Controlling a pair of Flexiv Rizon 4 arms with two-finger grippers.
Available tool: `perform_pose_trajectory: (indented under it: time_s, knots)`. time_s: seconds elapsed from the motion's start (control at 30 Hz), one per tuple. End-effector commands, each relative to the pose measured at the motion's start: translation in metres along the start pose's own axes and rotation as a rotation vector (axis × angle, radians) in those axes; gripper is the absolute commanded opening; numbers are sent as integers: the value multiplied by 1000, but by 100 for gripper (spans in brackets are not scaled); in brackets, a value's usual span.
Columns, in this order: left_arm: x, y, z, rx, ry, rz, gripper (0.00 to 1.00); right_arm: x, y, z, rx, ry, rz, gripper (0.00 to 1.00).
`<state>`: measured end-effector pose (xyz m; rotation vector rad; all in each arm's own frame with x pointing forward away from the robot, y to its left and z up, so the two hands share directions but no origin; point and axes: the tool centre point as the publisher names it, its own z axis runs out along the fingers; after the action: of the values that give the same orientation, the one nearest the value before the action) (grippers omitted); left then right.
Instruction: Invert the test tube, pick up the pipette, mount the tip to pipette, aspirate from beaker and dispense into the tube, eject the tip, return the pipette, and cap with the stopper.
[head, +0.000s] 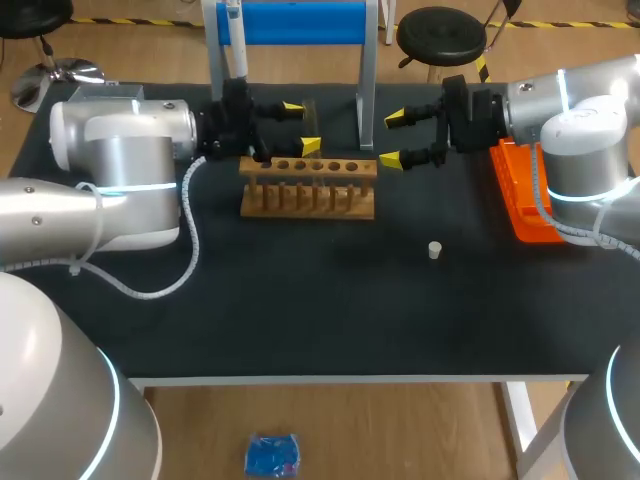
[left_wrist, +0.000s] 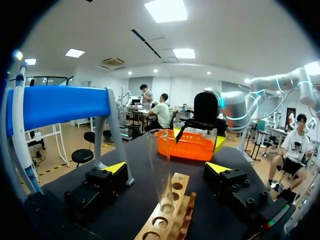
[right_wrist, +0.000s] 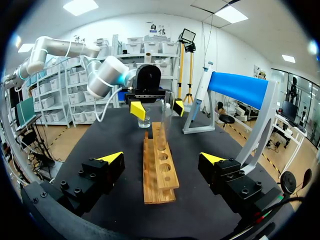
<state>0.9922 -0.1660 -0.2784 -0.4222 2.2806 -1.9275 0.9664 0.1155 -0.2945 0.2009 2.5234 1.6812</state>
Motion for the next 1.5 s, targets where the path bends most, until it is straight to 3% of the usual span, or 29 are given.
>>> perform_pose_trajectory:
  time_s: [0.03,0.07,0.1,0.17,0.27,0.3,0.33,0.97,1.47,1.5]
  knots:
    - [1,-3,1,-2,-2,5,70,1,0,0,-1,-2,-1,100]
    - [1,-3,1,-2,-1,7,64,1,0,0,-1,-2,-1,100]
    - [1,-4,2,-3,0,8,52,1,0,0,-1,-2,-1,100]
    - [1,-5,2,-3,2,10,47,1,0,0,-1,-2,-1,100]
    - [1,-5,4,-3,5,12,25,1,0,0,-1,-2,-1,100]
    - [0,-5,4,-4,7,12,23,1,0,0,-1,-2,-1,100]
    - [1,-5,5,-4,8,12,0,1,0,0,-1,-2,-1,100]
    - [3,-9,8,-20,28,31,0,1,0,0,-1,-2,-1,100]
    - [3,-1,13,-40,41,27,0,1,0,0,-1,-2,-1,100]
    - [3,0,13,-40,42,26,7,1,0,0,-1,-2,-1,100]
